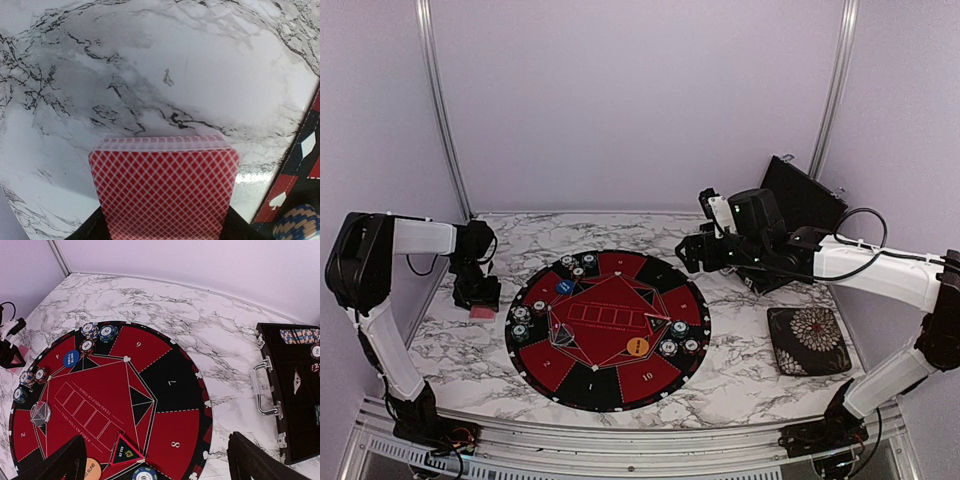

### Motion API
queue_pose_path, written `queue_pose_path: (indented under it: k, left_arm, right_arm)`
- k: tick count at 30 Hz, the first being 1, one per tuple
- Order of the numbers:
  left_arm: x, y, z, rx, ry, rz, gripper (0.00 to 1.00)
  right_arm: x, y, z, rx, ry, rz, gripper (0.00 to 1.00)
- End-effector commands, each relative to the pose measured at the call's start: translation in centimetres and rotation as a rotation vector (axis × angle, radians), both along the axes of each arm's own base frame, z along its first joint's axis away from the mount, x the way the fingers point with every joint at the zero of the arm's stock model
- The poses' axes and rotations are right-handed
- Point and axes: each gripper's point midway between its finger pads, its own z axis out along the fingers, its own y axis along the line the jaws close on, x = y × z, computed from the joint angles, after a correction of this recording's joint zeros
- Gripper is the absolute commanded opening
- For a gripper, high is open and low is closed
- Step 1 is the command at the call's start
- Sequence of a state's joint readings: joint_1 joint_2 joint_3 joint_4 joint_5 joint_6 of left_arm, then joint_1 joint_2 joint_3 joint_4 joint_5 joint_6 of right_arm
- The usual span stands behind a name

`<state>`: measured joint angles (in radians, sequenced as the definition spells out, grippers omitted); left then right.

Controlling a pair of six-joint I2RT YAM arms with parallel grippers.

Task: Distribute texas hold em gaming equipment
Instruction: Pick up the poker card from the poker chips pile, then pass from the left arm to the right

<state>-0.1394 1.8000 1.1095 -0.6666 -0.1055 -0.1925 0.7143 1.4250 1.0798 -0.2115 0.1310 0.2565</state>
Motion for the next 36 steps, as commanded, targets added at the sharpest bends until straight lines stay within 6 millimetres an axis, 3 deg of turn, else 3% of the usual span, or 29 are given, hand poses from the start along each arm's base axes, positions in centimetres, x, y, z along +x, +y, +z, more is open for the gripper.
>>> queue_pose_path:
  k: [1, 14, 21, 36]
  left_arm:
    - [-0.2, -0.3, 1.9, 0.010, -0.010, -0.032, 0.52]
    - [-0.4, -1.4, 4.6, 0.013, -0.029, -0.063, 0.52]
    - [-0.9, -3.2, 6.4, -0.008, -0.036, -0.116, 0.52]
    - [-2.5, -12.3, 9.4, -0.099, -0.059, -0.336, 0.52]
  right_arm:
    - [0.6, 0.5, 1.0, 0.028, -0.004, -0.002, 0.95]
    - [0.6, 1.3, 0.1, 0.034, 0.042, 0.019, 0.95]
    - [0.3, 2.5, 0.0, 0.082, 0.075, 0.061, 0.94]
    - [-0.9, 6.1, -2.1, 0.218, 0.244, 0.157, 0.90]
